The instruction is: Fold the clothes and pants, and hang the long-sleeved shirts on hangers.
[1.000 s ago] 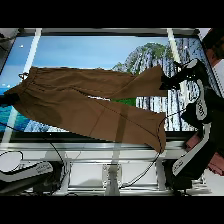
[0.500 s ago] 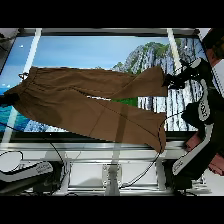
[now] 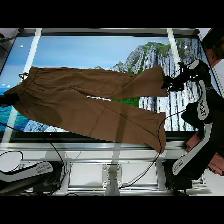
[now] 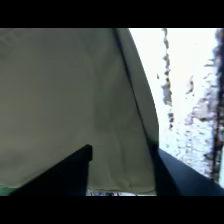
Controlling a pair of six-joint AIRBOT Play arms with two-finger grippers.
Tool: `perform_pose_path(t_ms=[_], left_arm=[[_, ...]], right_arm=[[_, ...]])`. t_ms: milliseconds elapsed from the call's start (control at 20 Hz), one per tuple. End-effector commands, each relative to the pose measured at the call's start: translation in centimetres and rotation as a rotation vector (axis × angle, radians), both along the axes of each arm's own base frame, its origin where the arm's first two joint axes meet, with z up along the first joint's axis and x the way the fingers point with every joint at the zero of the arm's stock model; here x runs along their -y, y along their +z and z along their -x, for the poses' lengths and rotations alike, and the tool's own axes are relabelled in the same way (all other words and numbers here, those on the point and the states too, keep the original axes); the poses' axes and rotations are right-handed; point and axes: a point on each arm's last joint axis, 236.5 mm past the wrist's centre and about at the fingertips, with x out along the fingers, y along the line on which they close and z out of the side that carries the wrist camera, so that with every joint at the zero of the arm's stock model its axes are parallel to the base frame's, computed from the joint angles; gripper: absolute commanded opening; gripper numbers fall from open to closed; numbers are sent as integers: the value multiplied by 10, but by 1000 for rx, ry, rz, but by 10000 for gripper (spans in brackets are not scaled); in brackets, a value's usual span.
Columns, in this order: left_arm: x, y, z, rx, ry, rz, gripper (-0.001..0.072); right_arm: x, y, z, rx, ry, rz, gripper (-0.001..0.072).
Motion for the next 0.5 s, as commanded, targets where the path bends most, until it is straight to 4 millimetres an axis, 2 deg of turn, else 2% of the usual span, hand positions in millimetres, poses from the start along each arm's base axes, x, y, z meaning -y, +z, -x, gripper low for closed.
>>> perform_pose_path(t_ms=[0, 50, 100, 200, 300, 450], left_arm=[[0, 0, 0, 0, -1, 0, 42], [0, 0, 0, 0, -1, 1, 42], [0, 0, 0, 0, -1, 1, 42], [0, 0, 0, 0, -1, 0, 43], [0, 1, 0, 1, 0, 0, 43], [-3, 12, 2, 23, 21, -11, 42]], right_arm=[[-13, 1, 2, -10, 24, -29, 179], [-15, 2, 0, -5, 27, -31, 47], [-16, 5, -2, 5, 28, -31, 12], [-15, 18, -11, 44, 30, -24, 12], [-9, 45, -26, 114, 31, 3, 11], [1, 89, -22, 153, 59, 64, 11]])
